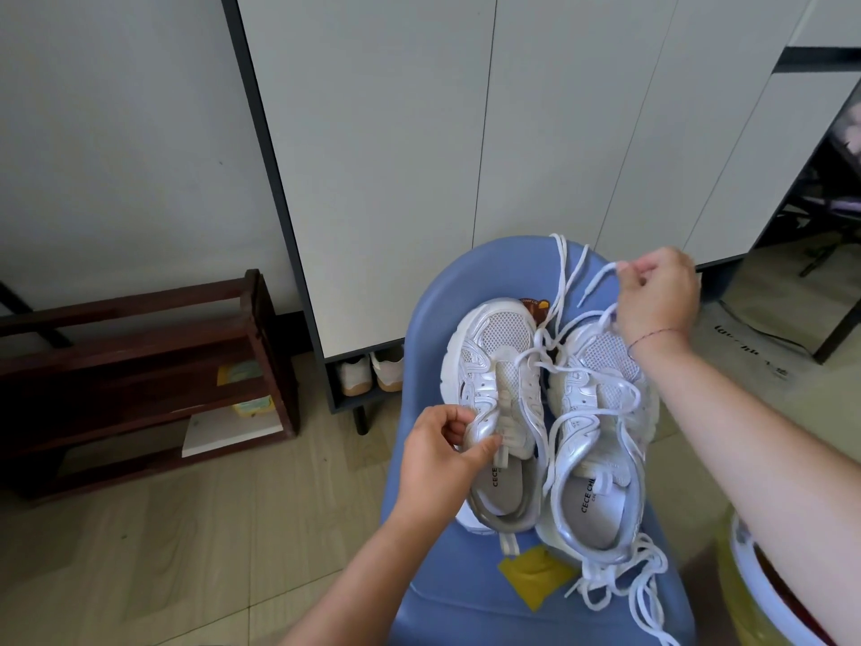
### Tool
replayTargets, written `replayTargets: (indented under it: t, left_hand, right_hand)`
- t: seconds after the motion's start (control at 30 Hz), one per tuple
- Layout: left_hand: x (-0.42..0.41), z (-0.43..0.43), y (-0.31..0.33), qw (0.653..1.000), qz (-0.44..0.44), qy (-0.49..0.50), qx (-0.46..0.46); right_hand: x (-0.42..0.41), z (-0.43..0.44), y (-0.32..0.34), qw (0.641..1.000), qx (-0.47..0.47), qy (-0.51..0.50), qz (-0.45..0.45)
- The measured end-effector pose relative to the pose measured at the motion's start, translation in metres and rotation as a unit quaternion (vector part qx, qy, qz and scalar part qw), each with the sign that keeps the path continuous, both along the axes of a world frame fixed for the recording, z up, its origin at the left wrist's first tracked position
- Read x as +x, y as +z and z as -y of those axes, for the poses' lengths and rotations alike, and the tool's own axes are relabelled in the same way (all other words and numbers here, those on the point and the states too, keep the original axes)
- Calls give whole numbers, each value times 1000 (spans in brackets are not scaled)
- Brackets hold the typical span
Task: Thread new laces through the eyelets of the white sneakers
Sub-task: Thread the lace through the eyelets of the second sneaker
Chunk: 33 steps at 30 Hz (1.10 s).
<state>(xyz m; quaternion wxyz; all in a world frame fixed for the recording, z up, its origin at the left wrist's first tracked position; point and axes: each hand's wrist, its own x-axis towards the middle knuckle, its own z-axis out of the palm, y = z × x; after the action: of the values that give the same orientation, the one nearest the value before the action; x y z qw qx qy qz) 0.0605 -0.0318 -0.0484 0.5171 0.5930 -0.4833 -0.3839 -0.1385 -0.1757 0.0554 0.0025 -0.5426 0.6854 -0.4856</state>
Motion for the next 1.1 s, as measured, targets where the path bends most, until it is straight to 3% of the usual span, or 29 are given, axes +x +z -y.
replayTargets:
  t: [0.13, 0.23, 0.33, 0.4, 0.53, 0.63, 0.83, 1.1]
  left_hand:
    - [-5, 1, 1, 1000, 4, 2, 1]
    - [-5, 0, 3, 1000, 20, -3, 3]
    - [-1, 2, 10, 999, 29, -17, -8]
    - [1, 10, 17, 999, 42, -17, -24]
    - [-2, 38, 38, 989, 128, -26, -63]
    - [-8, 61, 52, 977, 195, -34, -83]
    - [-37, 66, 54, 951, 300, -6, -75]
    - [-55, 49, 38, 944, 315, 83, -49]
  right_hand:
    - [20, -32, 4, 971, 76, 227, 1]
    - [30, -50, -12, 936, 143, 322, 25]
    - [24, -57, -24, 947, 124, 295, 14]
    - [21, -56, -27, 956, 119, 265, -49]
    - [23, -50, -29, 926, 182, 234, -234]
    - [28, -49, -28, 913, 180, 214, -296]
    - [23, -57, -38, 919, 139, 204, -308]
    - [21, -51, -44, 930, 110, 236, -259]
